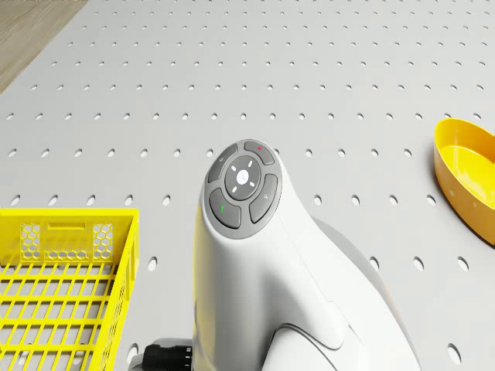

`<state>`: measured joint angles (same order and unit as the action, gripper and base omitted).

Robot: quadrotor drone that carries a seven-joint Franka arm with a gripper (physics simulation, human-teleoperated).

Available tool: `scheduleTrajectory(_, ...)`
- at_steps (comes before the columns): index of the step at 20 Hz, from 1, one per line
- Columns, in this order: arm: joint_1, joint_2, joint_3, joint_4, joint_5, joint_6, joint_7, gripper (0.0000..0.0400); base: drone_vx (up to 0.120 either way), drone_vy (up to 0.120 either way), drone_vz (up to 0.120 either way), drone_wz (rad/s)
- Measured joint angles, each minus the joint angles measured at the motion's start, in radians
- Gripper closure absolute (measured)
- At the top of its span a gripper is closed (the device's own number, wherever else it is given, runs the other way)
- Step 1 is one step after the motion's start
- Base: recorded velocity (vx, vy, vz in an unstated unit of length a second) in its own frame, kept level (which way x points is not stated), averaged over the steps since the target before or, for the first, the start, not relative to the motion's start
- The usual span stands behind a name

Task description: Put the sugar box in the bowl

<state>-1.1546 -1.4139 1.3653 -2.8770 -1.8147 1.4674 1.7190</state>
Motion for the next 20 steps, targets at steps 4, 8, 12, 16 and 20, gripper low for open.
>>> scheduleTrajectory(4, -0.005, -0.007, 0.041, -0.004, 0.042, -0.005, 0.021, 0.0233, 0.100, -0.100, 0.120, 0.000)
scheduleTrajectory(8, -0.008, -0.017, 0.062, -0.005, 0.065, 0.000, 0.033, 0.0233, 0.120, -0.120, 0.120, 0.000)
scheduleTrajectory(12, -0.011, -0.029, 0.072, -0.005, 0.077, 0.008, 0.034, 0.0233, 0.120, -0.120, 0.120, 0.000)
scheduleTrajectory(16, -0.013, -0.040, 0.078, -0.005, 0.085, 0.017, 0.032, 0.0233, 0.120, -0.120, 0.120, 0.000)
scheduleTrajectory(20, -0.014, -0.050, 0.081, -0.005, 0.090, 0.026, 0.033, 0.0233, 0.120, -0.120, 0.110, 0.000)
